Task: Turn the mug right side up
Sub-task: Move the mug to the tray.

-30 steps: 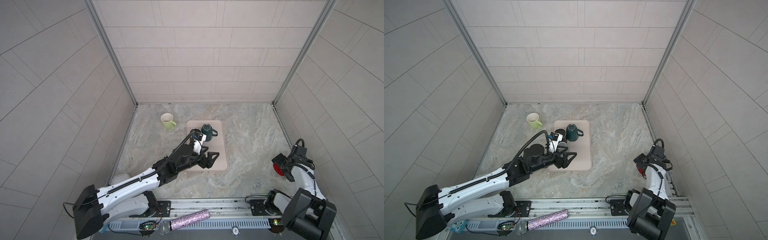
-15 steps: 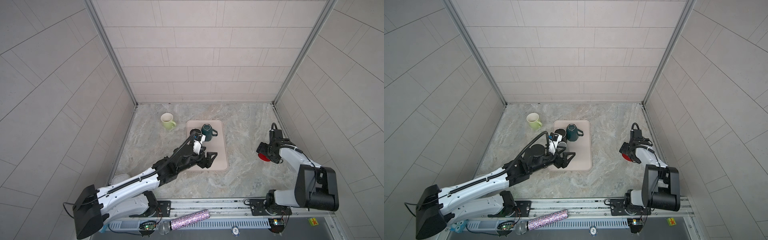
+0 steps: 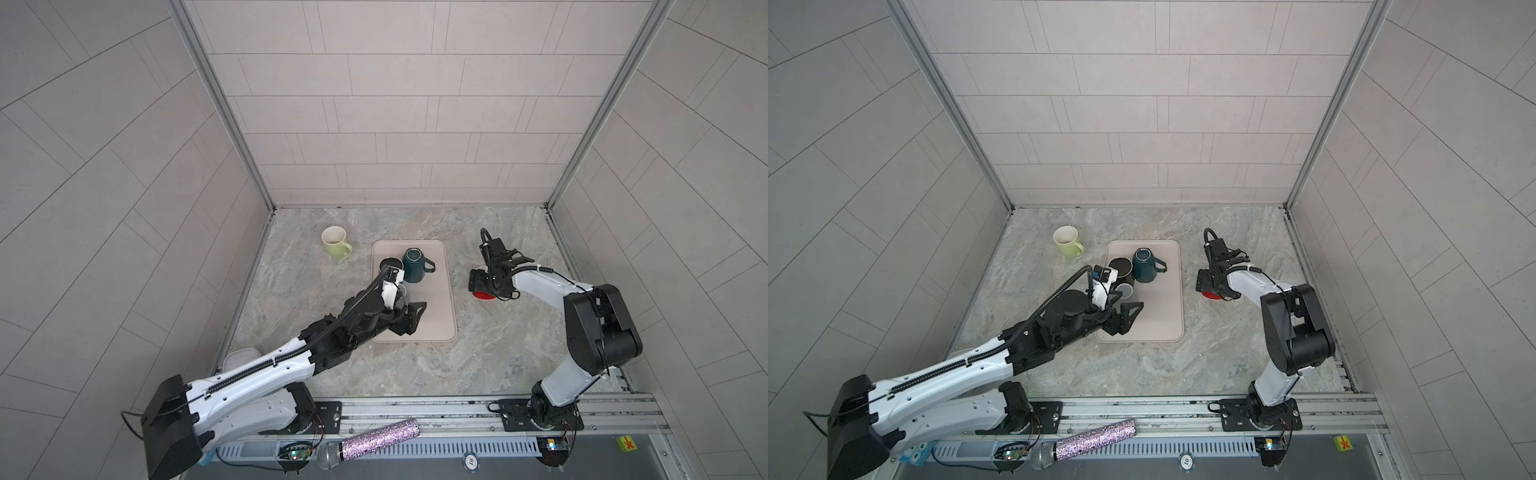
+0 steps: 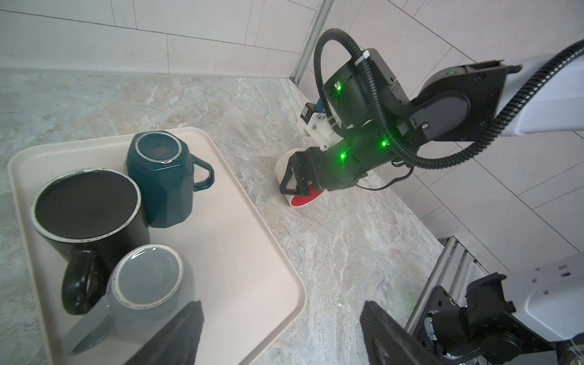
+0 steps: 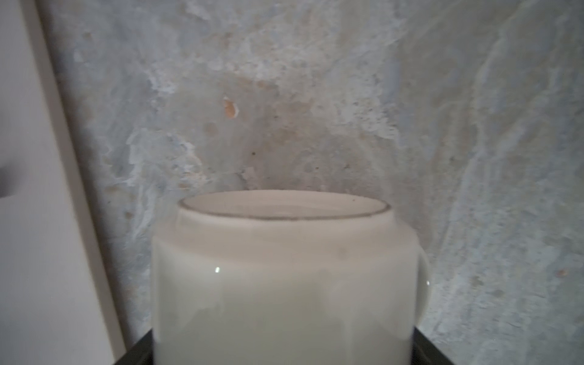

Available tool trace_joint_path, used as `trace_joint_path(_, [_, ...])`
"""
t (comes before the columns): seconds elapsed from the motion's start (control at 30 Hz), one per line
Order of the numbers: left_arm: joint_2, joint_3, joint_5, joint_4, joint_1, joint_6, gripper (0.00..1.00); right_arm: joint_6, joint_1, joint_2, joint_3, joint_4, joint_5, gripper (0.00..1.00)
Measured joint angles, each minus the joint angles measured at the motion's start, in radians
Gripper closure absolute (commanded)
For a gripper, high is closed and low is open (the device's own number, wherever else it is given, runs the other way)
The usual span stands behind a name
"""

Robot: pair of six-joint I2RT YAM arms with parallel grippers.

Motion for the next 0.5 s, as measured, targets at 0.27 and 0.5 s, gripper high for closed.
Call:
trace_joint_path(0.27, [-0.011,0.002,-0.04,-0.032,0.008,0.0,0.15,0.091,0.074,-0.013,-0.022,0.036,-0.039,0.18])
trace_joint_path(0.5, [0.003,0.008,-0.041,-0.032,0.033,-0.008,0.15,0.206,0.078,-0.076,-0.088,0.085,-0.104,0.18])
